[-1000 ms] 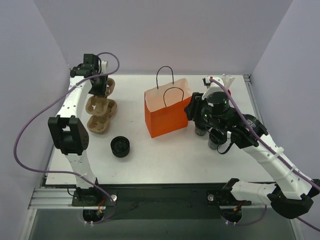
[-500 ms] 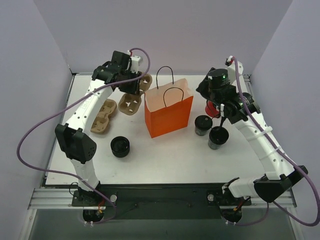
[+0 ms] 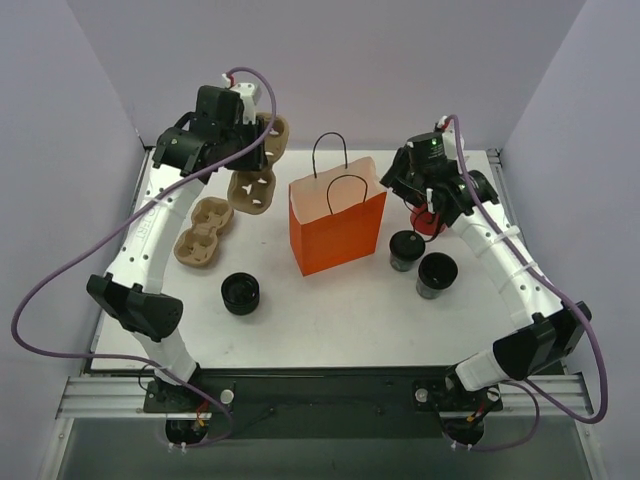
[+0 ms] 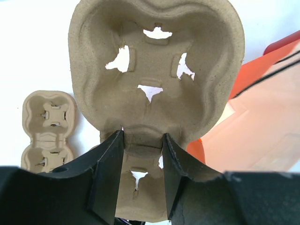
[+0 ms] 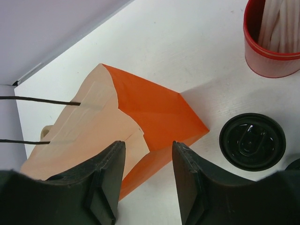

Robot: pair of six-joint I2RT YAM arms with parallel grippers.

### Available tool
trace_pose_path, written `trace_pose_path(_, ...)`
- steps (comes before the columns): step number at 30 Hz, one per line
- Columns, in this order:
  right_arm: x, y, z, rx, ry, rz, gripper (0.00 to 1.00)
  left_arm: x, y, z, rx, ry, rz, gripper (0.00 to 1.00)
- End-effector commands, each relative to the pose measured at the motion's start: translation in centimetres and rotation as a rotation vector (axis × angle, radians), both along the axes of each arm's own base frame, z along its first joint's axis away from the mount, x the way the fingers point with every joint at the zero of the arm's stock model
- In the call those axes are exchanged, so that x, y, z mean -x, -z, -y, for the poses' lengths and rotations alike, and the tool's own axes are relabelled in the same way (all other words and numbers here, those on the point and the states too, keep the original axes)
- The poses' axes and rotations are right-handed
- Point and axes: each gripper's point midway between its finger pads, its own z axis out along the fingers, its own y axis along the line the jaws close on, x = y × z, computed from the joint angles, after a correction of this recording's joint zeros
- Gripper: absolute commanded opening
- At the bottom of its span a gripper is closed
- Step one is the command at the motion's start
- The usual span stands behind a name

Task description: Pack the takeout coffee

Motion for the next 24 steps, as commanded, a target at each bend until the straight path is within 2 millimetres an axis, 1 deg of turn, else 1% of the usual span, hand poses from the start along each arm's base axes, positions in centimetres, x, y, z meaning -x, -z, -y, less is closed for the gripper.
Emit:
trace_pose_path(1,0.1,0.7,-1.6,-0.042,-0.078,-0.036,0.44,2.0,-5.6,0.2,0.111,0.004,0.120,0.27)
trace_pose_path(4,0.1,1.6,-2.4,-0.052,-0.122,-0.067,0.44,3.1,-7.1,1.6,0.153,0.072,0.155,0.28)
trace_pose_path(9,0.7,3.7,-3.2,-0.046,-0.188,-0.128,0.36,5.3,-9.2,4.2,0.214,0.182,0.189,0.28)
trace_pose_path(11,0.8,4.2,-3.5,-0.043,-0.217,-0.144,0.30,5.9,-10.2,5.0,0.221,0.216,0.212,0.28)
trace_pose_path(12,0.7,4.2,-3.5,-0.040,-0.226,-0.144,0.26,6.5,-10.3,5.7,0.216,0.246,0.217,0.28)
trace_pose_path(13,0.7,4.2,-3.5,-0.024,-0.248,-0.142,0.17,6.7,-10.5,6.2,0.217,0.267,0.225,0.28)
trace_pose_path(16,0.7,3.8,-4.2,-0.011,-0.319,-0.133,0.09,7.7,-10.5,8.0,0.201,0.337,0.236,0.28)
trace_pose_path(17,0.8,3.7,-4.3,-0.009,-0.330,-0.136,0.09,7.9,-10.4,8.5,0.193,0.353,0.239,0.28)
trace_pose_path(18,0.8,3.4,-4.3,-0.010,-0.333,-0.132,0.09,8.2,-10.5,9.3,0.193,0.373,0.240,0.28)
trace_pose_path(20,0.9,3.1,-4.5,-0.014,-0.344,-0.128,0.10,8.6,-10.7,9.9,0.190,0.387,0.236,0.28)
trace_pose_path(21,0.9,2.9,-4.6,-0.021,-0.348,-0.127,0.11,8.7,-11.2,10.4,0.195,0.395,0.247,0.28)
trace_pose_path(22,1.0,2.9,-4.7,-0.026,-0.351,-0.130,0.15,9.2,-11.2,10.9,0.187,0.407,0.244,0.28)
trace_pose_path(24,1.0,2.6,-4.8,-0.036,-0.355,-0.124,0.17,9.3,-11.2,11.5,0.176,0.425,0.249,0.28)
